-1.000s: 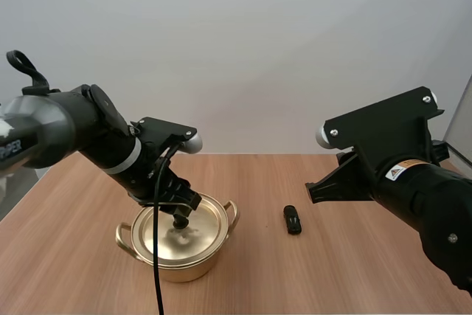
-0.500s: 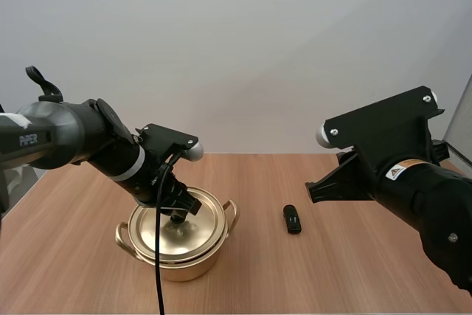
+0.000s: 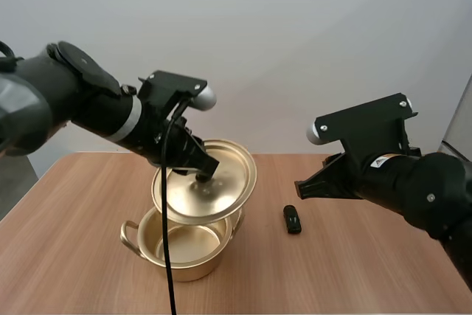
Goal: Open the pot, put the car inside, and close it
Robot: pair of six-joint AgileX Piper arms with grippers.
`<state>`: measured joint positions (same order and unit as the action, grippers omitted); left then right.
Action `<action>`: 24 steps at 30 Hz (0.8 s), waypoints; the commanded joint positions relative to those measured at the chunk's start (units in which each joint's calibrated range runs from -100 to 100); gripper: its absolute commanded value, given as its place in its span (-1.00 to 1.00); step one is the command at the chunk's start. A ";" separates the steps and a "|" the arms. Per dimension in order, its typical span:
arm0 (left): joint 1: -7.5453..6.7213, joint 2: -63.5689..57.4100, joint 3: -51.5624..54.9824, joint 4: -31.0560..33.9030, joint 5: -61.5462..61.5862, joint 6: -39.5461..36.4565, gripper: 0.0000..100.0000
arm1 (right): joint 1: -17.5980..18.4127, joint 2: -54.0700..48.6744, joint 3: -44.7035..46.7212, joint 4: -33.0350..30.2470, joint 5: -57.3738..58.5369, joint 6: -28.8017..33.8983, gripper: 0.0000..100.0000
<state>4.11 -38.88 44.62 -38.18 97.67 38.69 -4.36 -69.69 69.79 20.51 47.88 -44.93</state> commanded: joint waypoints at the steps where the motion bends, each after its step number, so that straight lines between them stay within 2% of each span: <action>1: -0.05 -8.12 -6.20 -0.19 -4.45 -3.31 -1.00 | -0.02 12.86 -1.13 5.66 1.95 -5.85 -0.40; 3: -0.05 -12.79 -8.99 -0.89 -7.82 -5.32 -1.00 | -0.02 18.92 -3.36 5.92 3.92 -6.17 -0.37; 4: -0.05 -15.76 -10.01 -1.25 -10.67 -6.52 -1.00 | -0.02 22.17 -4.76 5.92 4.76 -6.17 -0.26; 6: -0.05 -20.63 -11.87 -1.47 -15.78 -8.14 -1.00 | -0.02 27.89 -7.46 5.92 5.42 -6.17 0.06; 8: 0.12 -23.32 -13.33 -1.47 -18.12 -8.90 -1.00 | -0.02 32.69 -9.81 6.79 5.60 -6.17 0.58; 10: 0.74 -25.40 -14.86 -1.08 -18.34 -9.50 -1.00 | 0.15 36.36 -11.79 7.34 5.60 -6.17 0.93; 11: 1.10 -25.89 -15.51 -0.80 -18.34 -10.13 -1.00 | 0.42 38.50 -12.54 7.50 5.60 -6.17 1.00; 17: 2.75 -26.42 -17.16 -0.54 -18.34 -10.73 -1.00 | 2.56 45.34 -13.49 8.33 3.02 -6.27 1.00; 20: 2.76 -26.42 -17.16 -0.54 -18.34 -10.99 -1.00 | 3.32 47.50 -13.63 8.23 2.63 -7.01 1.00; 24: 2.76 -26.42 -17.16 -0.54 -18.34 -10.99 -1.00 | 3.50 49.67 -13.72 8.12 0.76 -7.46 0.87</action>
<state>6.86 -65.30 27.49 -38.69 79.38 27.74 -0.88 -23.50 56.13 28.75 49.00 -52.24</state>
